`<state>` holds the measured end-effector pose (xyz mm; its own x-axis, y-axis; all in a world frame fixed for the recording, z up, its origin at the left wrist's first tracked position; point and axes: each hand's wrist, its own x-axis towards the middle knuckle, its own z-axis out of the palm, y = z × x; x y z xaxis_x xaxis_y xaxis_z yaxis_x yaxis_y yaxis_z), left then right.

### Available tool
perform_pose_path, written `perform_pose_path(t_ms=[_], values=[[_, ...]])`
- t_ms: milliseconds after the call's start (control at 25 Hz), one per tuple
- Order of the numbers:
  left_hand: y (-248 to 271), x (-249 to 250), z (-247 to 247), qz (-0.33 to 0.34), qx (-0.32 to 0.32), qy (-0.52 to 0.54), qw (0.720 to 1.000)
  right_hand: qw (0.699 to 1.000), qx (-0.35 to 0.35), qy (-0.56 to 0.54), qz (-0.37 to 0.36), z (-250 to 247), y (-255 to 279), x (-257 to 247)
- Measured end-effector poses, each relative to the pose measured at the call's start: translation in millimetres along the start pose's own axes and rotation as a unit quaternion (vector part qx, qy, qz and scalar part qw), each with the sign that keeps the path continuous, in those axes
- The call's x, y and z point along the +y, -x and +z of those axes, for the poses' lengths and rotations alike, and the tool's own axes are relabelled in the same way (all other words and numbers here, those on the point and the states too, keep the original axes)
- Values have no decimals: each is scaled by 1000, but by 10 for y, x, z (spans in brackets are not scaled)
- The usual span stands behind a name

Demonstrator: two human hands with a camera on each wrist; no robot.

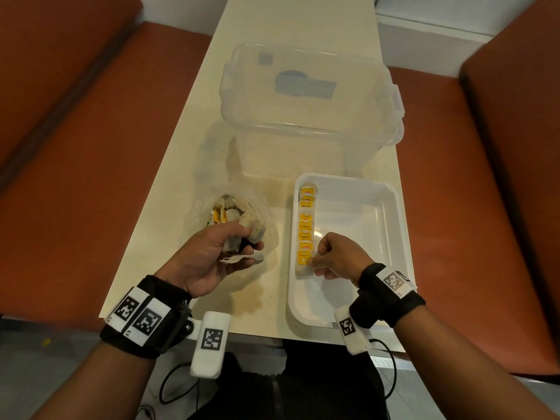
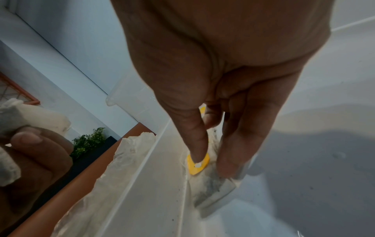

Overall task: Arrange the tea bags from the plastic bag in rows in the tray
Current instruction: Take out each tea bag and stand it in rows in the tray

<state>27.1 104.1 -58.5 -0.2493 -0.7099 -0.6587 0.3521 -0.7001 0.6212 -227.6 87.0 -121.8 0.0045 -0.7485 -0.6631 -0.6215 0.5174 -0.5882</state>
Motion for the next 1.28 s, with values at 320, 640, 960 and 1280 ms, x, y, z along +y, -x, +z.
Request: perform_pose_path(t_ms=[320,640,960,1280], values=[[-33,-63,139,34,-47,-155,986,975,-25,-187,-120,-107,508,-472],[-58,-100,280,49,-64,-180,980,959,-8,-197,-201,-110,608,-525],[-48,-209,409,-46,-44,-78,995,940,-83,-197,-265,-268,714,-418],[-50,-367,571,-4,-17,8,1000,915,-113,-352,-160,-258,701,-350]])
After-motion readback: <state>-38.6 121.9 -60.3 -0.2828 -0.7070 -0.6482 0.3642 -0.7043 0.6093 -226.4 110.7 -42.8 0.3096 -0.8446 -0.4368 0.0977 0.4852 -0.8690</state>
